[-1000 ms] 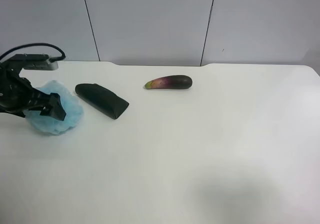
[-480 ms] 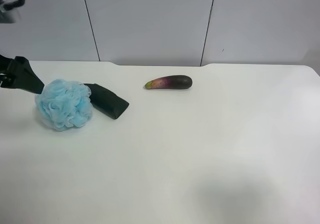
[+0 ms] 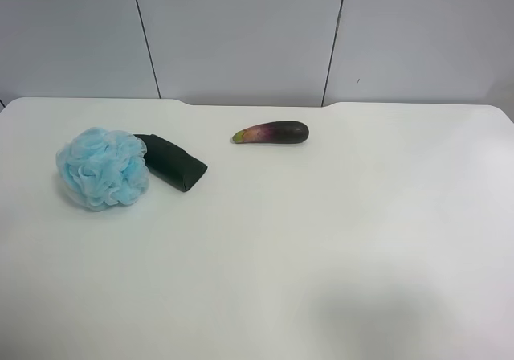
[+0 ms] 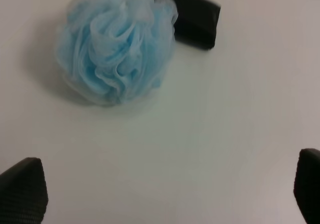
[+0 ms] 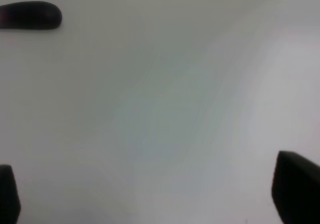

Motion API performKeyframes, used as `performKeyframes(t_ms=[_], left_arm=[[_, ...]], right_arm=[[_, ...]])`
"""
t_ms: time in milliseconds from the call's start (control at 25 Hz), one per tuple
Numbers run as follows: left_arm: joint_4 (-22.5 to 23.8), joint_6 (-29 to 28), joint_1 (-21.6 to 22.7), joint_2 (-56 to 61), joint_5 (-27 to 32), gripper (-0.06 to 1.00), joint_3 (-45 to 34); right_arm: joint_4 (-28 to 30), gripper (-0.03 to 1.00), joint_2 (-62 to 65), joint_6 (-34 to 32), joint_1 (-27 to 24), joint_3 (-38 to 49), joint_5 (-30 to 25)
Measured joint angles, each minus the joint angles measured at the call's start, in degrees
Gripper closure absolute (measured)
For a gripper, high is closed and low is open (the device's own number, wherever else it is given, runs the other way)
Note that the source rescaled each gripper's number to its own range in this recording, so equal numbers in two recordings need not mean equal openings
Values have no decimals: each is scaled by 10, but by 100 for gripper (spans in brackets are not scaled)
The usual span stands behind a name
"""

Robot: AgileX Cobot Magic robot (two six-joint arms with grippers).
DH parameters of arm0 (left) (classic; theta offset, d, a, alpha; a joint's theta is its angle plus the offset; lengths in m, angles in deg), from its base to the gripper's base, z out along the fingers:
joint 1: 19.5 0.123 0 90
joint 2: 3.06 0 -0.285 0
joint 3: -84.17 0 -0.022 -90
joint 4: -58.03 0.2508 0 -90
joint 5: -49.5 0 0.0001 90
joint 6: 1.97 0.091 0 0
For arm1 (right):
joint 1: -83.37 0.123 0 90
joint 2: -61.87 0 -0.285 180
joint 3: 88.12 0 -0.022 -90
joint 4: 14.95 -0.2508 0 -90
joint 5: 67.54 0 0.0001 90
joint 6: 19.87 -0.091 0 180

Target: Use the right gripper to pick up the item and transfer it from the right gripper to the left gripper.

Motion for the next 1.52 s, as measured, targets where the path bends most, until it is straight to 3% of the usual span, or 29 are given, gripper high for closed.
performKeyframes(t_ms=[400,600,960,1520], left_arm=[[3,-57,0,304,54,-5,-153],[21,-96,0,411,67,-5,-178],[119,-153,0,421,46,-6,-187],[128,-153,0,421,29,-6,-197]], right_arm=[[0,-3,0,0,0,0,0],[0,-3,0,0,0,0,0],[0,-3,0,0,0,0,0],[0,-3,0,0,0,0,0]])
